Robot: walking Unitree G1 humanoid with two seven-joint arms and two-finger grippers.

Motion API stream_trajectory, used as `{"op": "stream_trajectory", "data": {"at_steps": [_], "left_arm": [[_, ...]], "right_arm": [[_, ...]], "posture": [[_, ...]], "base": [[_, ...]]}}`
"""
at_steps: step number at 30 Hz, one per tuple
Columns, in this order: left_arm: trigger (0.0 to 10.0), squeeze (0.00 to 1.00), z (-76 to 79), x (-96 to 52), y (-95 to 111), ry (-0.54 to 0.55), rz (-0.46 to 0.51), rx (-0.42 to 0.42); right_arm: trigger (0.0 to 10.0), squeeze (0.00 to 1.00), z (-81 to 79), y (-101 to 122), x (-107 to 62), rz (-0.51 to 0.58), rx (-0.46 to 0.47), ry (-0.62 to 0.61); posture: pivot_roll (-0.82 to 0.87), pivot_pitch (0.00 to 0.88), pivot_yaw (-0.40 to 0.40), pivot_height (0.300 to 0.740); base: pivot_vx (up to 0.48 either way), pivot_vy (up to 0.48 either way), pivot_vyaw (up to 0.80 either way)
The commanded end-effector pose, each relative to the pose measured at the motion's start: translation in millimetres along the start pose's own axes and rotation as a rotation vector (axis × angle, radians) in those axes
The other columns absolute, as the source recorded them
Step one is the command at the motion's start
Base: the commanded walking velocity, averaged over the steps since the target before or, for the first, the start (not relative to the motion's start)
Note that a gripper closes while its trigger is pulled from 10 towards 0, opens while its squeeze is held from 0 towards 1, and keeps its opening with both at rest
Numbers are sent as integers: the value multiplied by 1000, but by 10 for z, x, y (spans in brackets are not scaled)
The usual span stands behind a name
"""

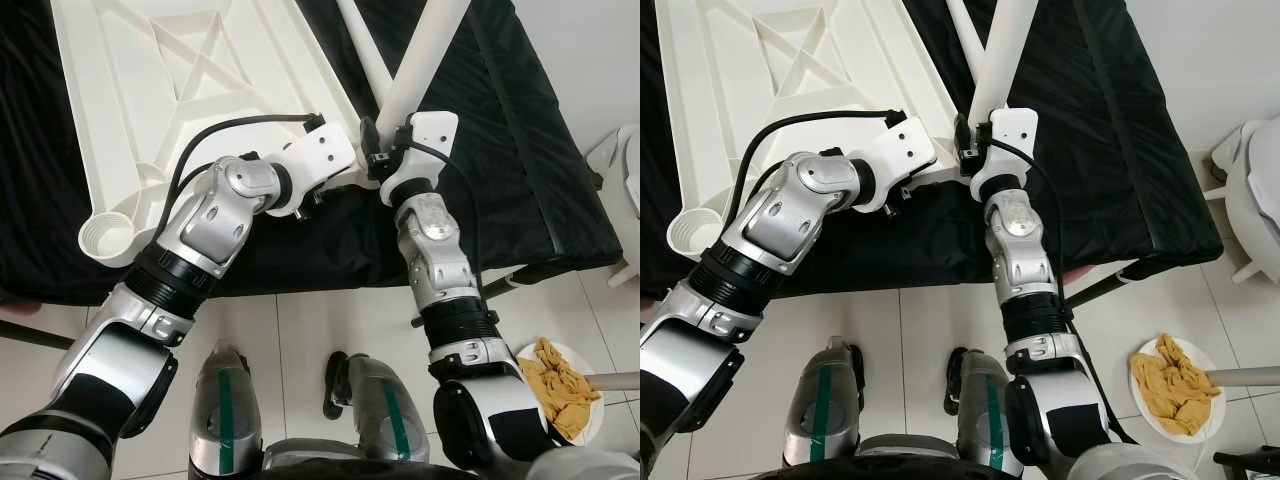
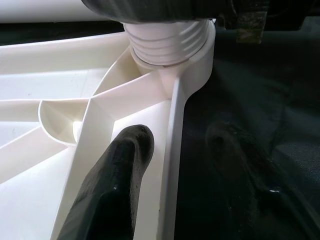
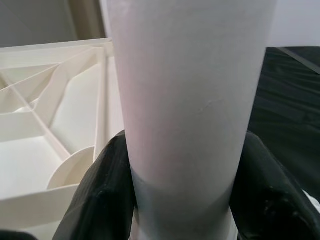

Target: Building children table

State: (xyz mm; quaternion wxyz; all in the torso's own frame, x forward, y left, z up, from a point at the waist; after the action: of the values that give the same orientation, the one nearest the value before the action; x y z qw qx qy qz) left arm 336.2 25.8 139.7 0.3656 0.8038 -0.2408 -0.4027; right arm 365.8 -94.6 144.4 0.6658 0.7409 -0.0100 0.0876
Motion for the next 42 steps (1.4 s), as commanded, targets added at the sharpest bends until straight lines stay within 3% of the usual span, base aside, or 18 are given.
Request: {"op": "stream_trajectory", "data": {"at_steps": [1, 3, 9, 25, 26, 27, 32, 33, 35, 36, 40, 42], "left_arm": [[10000, 0, 60, 9, -33, -19, -16, 4], [10000, 0, 128, 25, -80, -51, -36, 17], [10000, 0, 238, 69, -197, -99, -85, 17], [10000, 0, 203, 103, -180, -77, -85, 8], [10000, 0, 195, 103, -175, -73, -84, 6], [10000, 0, 188, 103, -171, -70, -83, 4], [10000, 0, 172, 97, -168, -64, -82, 3], [10000, 0, 163, 92, -171, -60, -82, 3], [10000, 0, 161, 90, -172, -59, -82, 3], [10000, 0, 156, 89, -173, -57, -82, 2], [10000, 0, 155, 88, -172, -57, -82, 1], [10000, 0, 153, 89, -170, -56, -81, 3]], "right_arm": [[10000, 0, 32, -118, -46, -48, -10, -25], [10000, 0, -36, -117, -43, -50, -10, -19], [10000, 0, -13, -93, -27, -48, -23, -43], [10000, 0, 105, -73, -21, -51, -10, -133], [10000, 180, 98, -79, -22, -57, -1, -129], [10000, 1000, 92, -80, -23, -60, 3, -126], [10000, 1000, 58, -76, -31, -58, 11, -95], [10000, 667, 57, -44, -30, -44, 11, -34], [10000, 667, 59, -35, -29, -40, 9, -14], [10000, 0, 67, -19, -25, -33, 10, 13], [10000, 0, 75, 28, -15, -20, 6, 127], [10000, 0, 96, 30, -33, -36, -4, 247]], "posture": [[31, 44, -57, 740], [30, 42, -56, 740], [29, 39, -55, 740], [21, 32, -55, 740], [22, 32, -58, 740], [22, 32, -58, 740], [23, 31, -60, 740], [23, 31, -60, 740], [23, 31, -60, 740], [22, 32, -60, 740], [20, 33, -59, 740], [17, 34, -58, 740]], "base": [[0, 0, 0], [0, 0, 0], [0, 0, 0], [0, 0, 0], [0, 0, 0], [0, 0, 0], [0, 0, 0], [0, 0, 0], [0, 0, 0], [0, 0, 0], [0, 0, 0], [0, 0, 0]]}}
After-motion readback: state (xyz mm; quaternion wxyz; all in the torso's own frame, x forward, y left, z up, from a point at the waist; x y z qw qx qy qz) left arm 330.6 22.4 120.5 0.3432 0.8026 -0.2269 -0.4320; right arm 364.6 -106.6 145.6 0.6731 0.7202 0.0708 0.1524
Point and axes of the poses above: a point about 5 cm out from each wrist's last joint towards the gripper, its own x axis pointing out of the wrist towards the gripper, its own y axis along the axis of the wrist's last joint, z = x × y, the point moved 4 cm from there along x, pointing out of the wrist towards the gripper, and after that the axes turned 2 degrees about x, right-handed, at the moved point
